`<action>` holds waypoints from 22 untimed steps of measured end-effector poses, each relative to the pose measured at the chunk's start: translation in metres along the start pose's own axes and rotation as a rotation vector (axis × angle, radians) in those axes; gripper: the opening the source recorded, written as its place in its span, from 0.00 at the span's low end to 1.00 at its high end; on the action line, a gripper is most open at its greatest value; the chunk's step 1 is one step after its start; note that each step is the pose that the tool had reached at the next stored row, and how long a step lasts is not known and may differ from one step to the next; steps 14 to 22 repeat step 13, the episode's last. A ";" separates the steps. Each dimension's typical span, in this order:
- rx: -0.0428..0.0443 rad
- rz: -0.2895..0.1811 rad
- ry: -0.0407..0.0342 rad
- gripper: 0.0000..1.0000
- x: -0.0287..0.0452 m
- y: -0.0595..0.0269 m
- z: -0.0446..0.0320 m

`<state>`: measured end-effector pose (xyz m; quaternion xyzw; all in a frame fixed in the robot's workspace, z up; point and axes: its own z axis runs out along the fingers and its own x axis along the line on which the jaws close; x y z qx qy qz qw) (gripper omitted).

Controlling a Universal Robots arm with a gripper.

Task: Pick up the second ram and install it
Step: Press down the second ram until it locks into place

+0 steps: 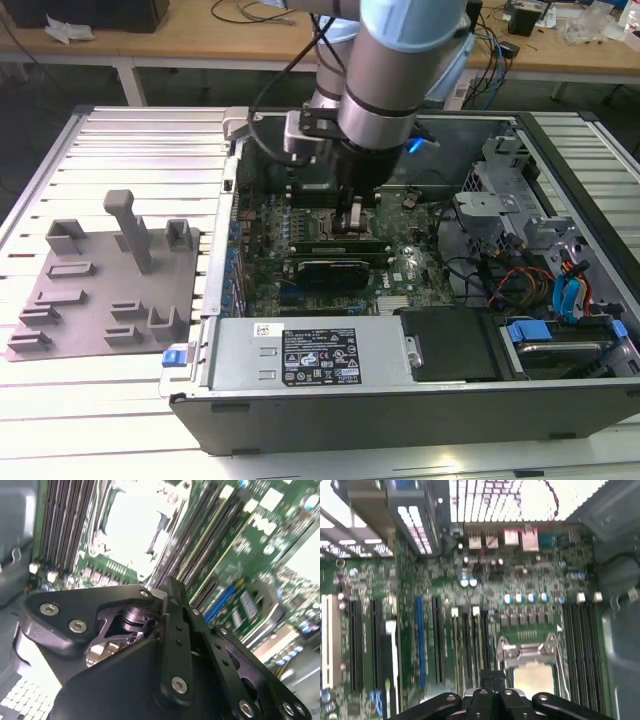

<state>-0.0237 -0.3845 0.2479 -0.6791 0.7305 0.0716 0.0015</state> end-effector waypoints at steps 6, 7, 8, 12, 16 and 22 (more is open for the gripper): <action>-0.0087 0.001 0.0007 0.08 -0.0030 -0.0105 -0.0140; -0.0088 0.001 0.0008 0.08 -0.0037 -0.0099 -0.0201; -0.0087 0.001 0.0005 0.08 -0.0037 -0.0098 -0.0202; -0.0088 0.001 0.0007 0.08 -0.0037 -0.0098 -0.0204; -0.0088 0.001 0.0007 0.08 -0.0037 -0.0098 -0.0204; -0.0088 0.001 0.0007 0.08 -0.0037 -0.0098 -0.0204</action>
